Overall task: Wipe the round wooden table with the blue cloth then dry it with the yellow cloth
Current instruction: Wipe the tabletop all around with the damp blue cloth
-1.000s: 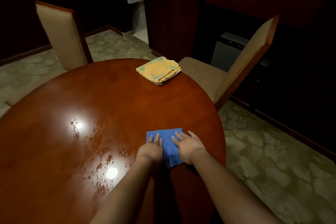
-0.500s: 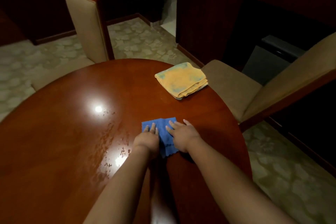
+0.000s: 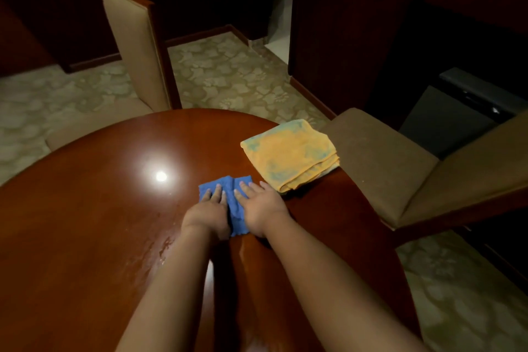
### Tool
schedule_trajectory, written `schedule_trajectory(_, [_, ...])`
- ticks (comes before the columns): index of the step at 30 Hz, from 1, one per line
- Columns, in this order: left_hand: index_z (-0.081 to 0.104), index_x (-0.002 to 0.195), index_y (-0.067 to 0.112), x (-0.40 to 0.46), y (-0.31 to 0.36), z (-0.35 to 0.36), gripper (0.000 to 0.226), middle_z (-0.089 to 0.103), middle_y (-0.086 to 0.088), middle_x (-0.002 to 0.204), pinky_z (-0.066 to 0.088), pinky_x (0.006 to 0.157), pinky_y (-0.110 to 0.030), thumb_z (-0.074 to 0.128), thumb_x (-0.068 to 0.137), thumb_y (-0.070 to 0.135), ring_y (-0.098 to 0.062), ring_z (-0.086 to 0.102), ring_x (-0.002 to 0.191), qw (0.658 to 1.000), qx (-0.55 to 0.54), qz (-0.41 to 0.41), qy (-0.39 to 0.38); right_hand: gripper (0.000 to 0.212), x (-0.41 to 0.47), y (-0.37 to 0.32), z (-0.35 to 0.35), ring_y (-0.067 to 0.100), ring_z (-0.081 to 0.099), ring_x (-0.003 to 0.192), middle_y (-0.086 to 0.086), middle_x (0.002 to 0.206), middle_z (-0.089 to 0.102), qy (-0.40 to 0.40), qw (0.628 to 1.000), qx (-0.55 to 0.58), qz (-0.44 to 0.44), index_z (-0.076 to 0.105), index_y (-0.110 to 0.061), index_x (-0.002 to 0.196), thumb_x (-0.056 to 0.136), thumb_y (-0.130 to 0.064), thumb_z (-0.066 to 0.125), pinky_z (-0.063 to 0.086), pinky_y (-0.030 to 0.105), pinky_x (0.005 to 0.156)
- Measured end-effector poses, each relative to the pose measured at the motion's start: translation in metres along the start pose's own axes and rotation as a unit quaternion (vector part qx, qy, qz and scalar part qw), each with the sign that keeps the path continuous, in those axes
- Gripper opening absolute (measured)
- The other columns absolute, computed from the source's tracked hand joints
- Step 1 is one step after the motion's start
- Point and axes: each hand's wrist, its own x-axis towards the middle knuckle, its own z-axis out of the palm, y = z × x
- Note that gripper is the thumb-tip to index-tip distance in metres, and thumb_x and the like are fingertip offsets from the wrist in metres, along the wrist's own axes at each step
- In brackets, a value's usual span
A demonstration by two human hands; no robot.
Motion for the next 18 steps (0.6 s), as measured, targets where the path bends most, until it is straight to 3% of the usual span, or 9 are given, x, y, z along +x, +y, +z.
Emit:
schedule_trajectory(8, [-0.005,0.152,0.008,0.0,0.006,-0.002,0.092,-0.016,-0.008,0.158,0.015,0.119,-0.035,0.058,0.089,0.028,-0.023,-0.006,0.148,1.0,-0.001,0.001,-0.009,0.059,-0.01,0.008,0.007,0.017,-0.001,0.148,0.003,0.162,-0.006,0.005,0.999,0.044,0.017,0.0,-0.013,0.155,0.103,-0.03,0.024,0.0,0.034,0.119])
schedule_trajectory(18, [-0.006,0.153,0.01,-0.069,0.083,0.031,0.085,-0.016,-0.006,0.159,0.02,0.117,-0.036,0.052,0.095,0.035,-0.025,-0.004,0.148,0.995,0.035,0.091,-0.017,0.064,-0.123,0.017,0.044,0.016,-0.002,0.148,0.002,0.162,-0.006,-0.049,0.993,0.05,0.092,-0.001,-0.013,0.154,0.102,-0.032,0.03,0.0,0.033,0.119])
